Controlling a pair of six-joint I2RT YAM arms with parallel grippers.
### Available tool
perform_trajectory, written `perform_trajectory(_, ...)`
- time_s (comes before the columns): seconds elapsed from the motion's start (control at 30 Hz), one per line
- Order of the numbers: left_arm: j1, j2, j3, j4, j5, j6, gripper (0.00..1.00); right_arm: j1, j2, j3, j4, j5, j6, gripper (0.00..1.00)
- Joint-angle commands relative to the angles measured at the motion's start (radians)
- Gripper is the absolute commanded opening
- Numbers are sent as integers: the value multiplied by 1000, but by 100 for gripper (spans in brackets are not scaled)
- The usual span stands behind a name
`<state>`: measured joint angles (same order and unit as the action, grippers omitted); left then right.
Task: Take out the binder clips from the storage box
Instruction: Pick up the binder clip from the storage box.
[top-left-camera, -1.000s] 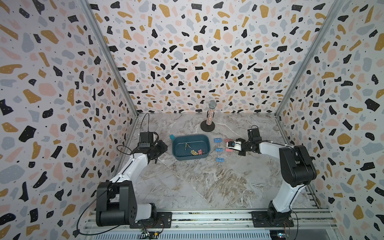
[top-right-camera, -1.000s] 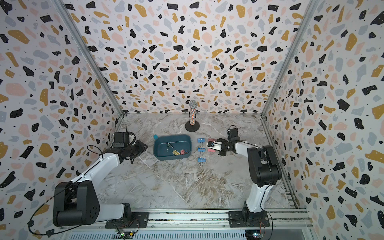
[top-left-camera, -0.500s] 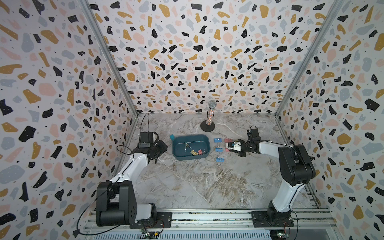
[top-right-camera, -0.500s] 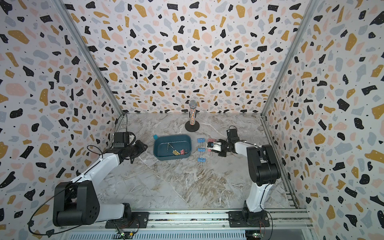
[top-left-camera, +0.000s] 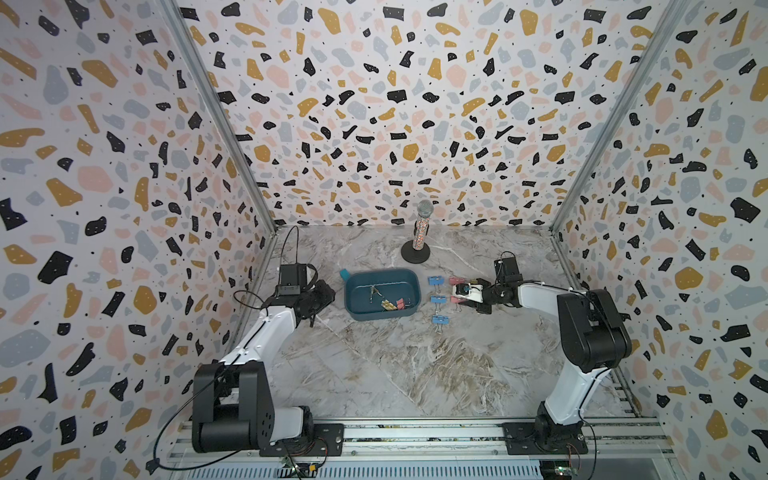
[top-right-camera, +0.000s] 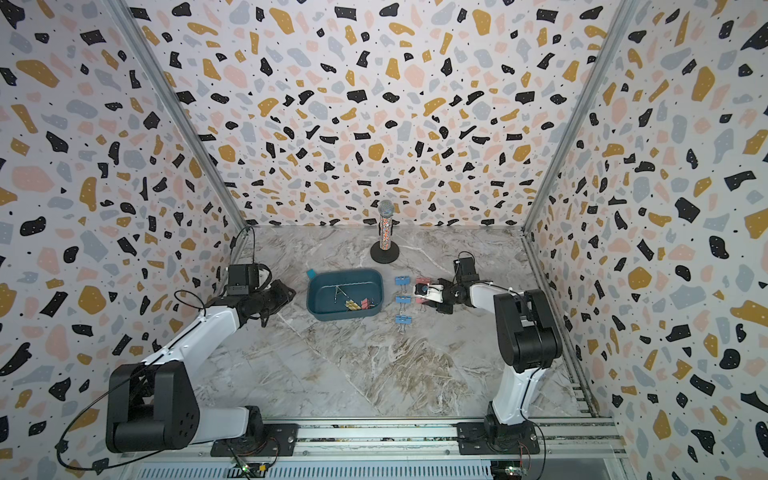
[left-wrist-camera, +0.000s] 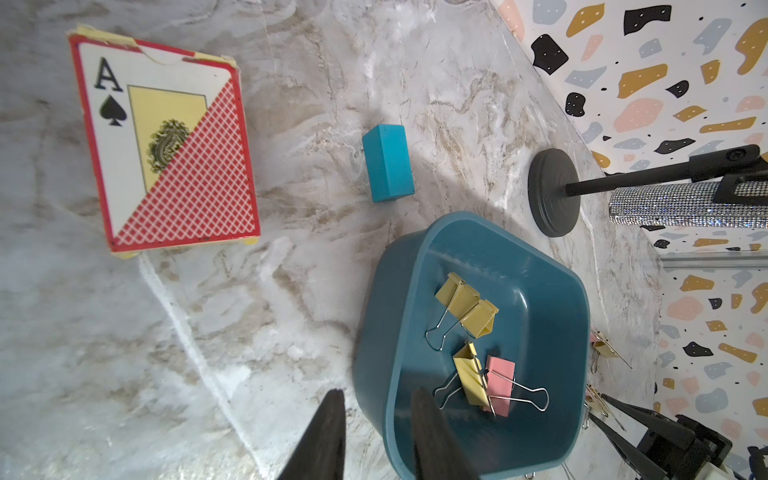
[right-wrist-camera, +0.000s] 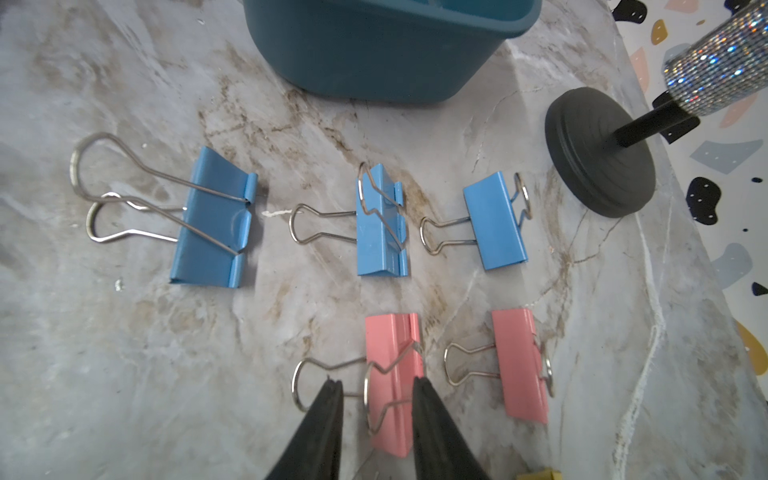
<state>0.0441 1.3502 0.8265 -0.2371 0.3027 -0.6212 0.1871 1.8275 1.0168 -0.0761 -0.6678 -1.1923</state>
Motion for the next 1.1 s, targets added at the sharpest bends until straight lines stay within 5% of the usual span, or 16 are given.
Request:
perform_trajectory(0.0,-3,-16,-3,27,-5,6,31,-3,-63,20,-26,-15,23,35)
perform_trajectory(0.47,-3,-14,-2,27,-5,6,31,12,-213,78,-110,-121,179,37)
perform_trajectory(0.77,-3,-15,-3,27,0,3,31,192,-246,173,-190,-86,275,33)
perform_trajectory(1.07,-3,-12,2,29,3,1,31,370,-119,372,-279,27,424,33)
